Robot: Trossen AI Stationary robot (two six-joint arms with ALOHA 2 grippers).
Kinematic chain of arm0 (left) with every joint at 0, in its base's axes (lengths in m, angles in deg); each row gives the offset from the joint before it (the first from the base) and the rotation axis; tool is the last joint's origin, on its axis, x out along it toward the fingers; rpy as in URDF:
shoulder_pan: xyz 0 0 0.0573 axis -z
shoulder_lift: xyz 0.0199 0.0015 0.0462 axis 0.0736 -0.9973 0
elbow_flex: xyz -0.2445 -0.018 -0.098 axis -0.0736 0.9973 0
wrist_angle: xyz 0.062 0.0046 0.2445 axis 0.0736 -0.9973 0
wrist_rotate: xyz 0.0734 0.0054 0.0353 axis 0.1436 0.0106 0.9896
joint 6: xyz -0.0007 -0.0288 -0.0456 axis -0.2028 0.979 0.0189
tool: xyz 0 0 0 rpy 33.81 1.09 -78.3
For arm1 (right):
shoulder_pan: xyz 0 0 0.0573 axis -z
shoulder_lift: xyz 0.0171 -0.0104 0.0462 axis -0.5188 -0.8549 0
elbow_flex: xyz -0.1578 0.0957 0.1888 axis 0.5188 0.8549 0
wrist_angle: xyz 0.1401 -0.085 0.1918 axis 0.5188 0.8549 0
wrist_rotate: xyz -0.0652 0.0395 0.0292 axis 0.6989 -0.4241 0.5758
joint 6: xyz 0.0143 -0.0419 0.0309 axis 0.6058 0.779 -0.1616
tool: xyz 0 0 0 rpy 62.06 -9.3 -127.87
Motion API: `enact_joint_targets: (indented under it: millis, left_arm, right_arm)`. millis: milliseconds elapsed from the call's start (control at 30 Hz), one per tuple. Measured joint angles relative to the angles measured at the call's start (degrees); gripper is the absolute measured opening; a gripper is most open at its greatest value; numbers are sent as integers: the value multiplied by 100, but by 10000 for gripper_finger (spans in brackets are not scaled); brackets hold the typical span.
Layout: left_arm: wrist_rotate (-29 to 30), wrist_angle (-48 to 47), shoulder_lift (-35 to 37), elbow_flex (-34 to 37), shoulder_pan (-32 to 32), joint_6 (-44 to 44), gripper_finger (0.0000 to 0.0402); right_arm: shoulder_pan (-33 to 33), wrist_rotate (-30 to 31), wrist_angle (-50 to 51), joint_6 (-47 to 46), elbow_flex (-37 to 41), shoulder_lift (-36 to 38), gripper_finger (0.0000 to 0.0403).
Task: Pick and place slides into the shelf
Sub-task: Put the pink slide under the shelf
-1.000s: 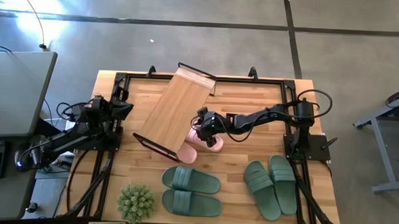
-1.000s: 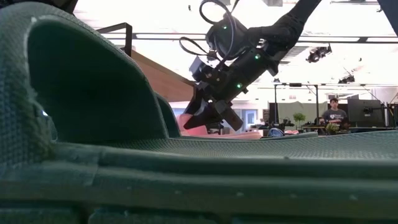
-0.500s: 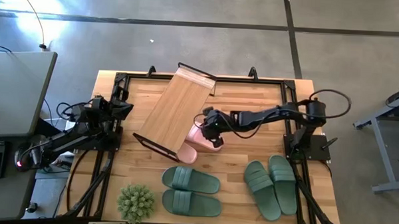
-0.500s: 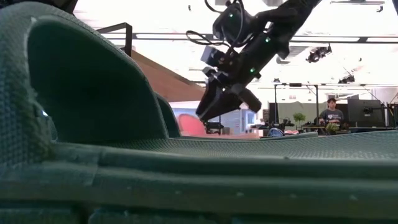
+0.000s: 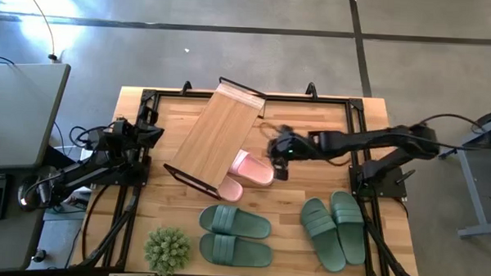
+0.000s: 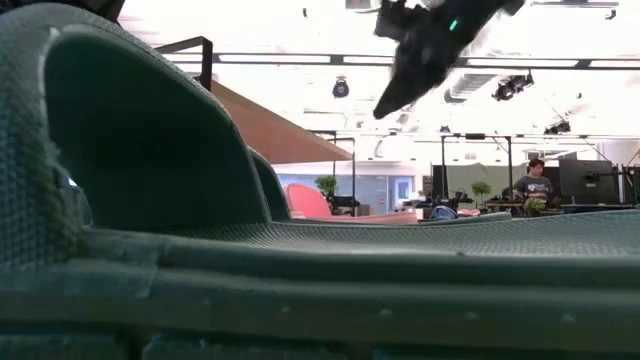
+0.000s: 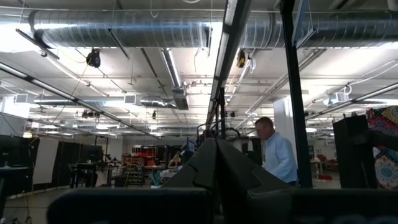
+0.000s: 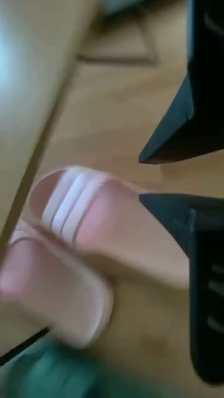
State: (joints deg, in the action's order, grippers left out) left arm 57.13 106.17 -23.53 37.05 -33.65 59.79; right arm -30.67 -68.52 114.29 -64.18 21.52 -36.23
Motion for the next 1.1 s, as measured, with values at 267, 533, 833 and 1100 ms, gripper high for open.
enact_joint_targets:
  millis: [267,533,833,1100]
  left_arm:
    - [-16,-4,0,0,0,-157,1]
    - [-202,-9,1,0,0,-168,1]
    - [-405,-10,0,0,0,-167,1]
    - [-407,-7,0,0,0,-148,1]
  right_arm:
    - [-542,-202,1110,-3804,0,535,5]
    - [-1663,641,1219,-6550,2,-230,0]
    - [-1488,226,617,-6798,2,-1637,0]
    - [-1472,248,-589,-6507,983,-1137,0]
